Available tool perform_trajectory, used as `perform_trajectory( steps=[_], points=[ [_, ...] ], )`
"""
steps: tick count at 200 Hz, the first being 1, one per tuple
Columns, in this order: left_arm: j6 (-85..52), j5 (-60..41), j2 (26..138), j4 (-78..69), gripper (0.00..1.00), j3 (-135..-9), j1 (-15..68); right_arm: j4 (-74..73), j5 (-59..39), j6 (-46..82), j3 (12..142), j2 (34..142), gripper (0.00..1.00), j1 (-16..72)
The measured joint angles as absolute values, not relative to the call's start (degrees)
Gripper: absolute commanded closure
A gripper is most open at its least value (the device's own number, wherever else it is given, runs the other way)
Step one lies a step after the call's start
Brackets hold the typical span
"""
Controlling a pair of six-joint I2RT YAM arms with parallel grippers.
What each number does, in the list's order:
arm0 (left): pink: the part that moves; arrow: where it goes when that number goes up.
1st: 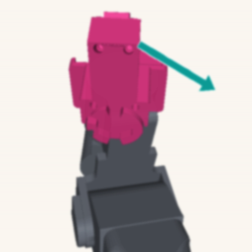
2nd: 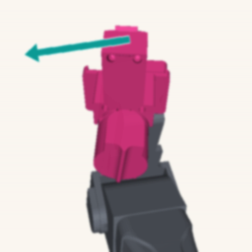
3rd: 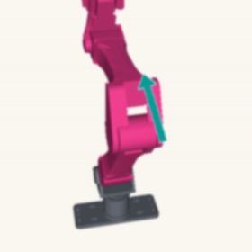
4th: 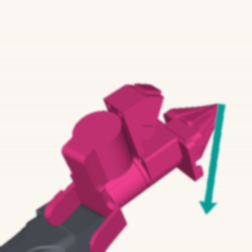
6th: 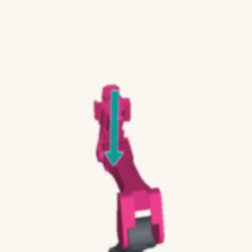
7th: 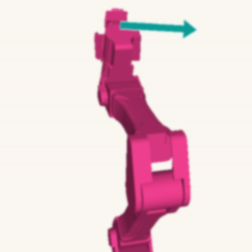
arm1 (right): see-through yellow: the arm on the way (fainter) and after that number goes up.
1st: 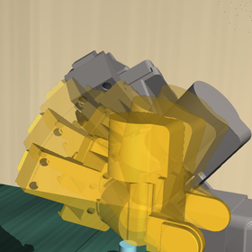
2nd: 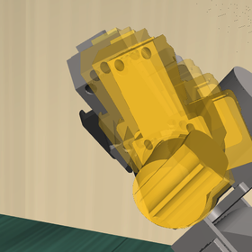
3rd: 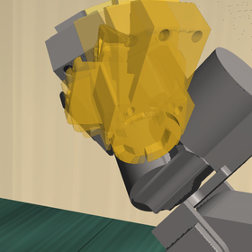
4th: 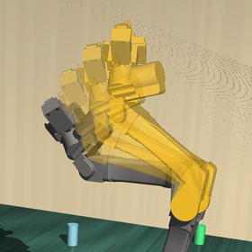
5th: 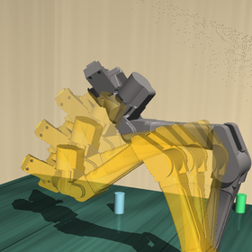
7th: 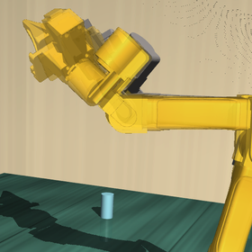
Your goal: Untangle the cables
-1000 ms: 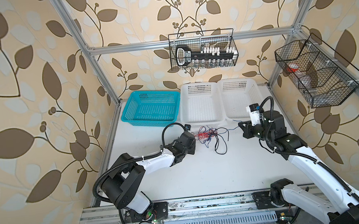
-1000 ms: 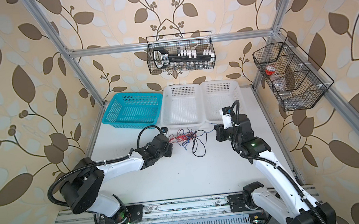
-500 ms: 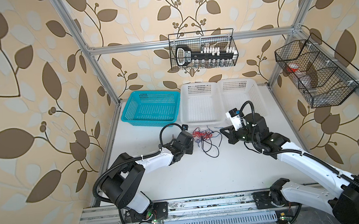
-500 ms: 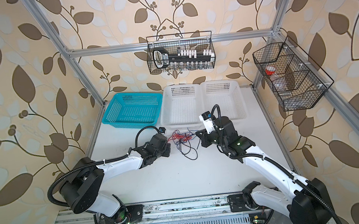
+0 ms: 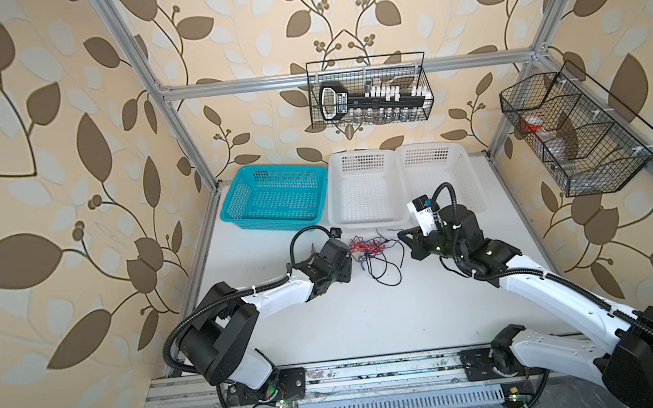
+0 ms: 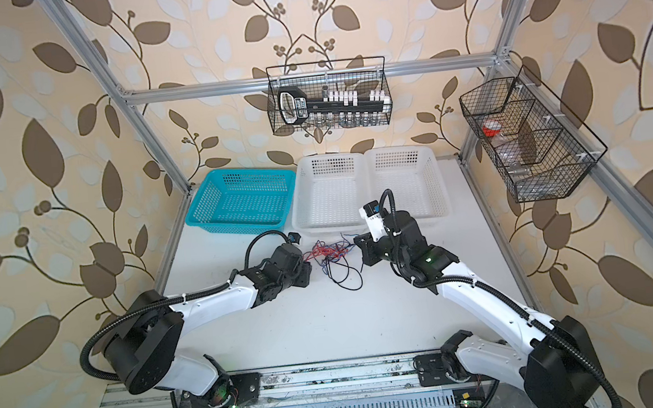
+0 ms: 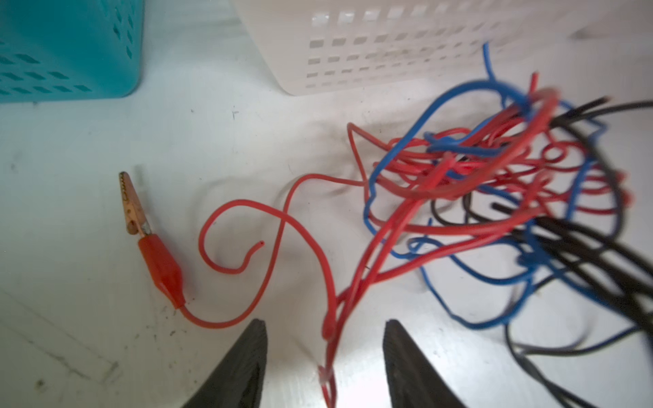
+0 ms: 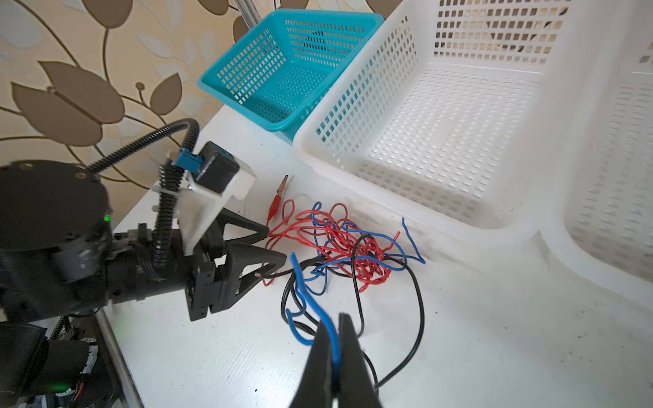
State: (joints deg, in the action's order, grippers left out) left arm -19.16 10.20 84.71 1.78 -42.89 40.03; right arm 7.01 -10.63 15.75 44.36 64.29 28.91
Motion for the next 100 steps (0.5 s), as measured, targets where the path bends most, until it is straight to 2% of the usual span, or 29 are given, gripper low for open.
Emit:
perform_trajectory(
  steps=[43,100],
  points=[
    [-18.22,5.63,76.38,2.37,0.29,-42.89,40.05,4.93,-9.13,17.28,44.38,68.25,1.0,31.14],
    [-20.49,-0.16,74.43,2.42,0.31,-42.89,40.07,1.48,-7.81,21.32,45.67,69.3,1.0,31.57]
  ],
)
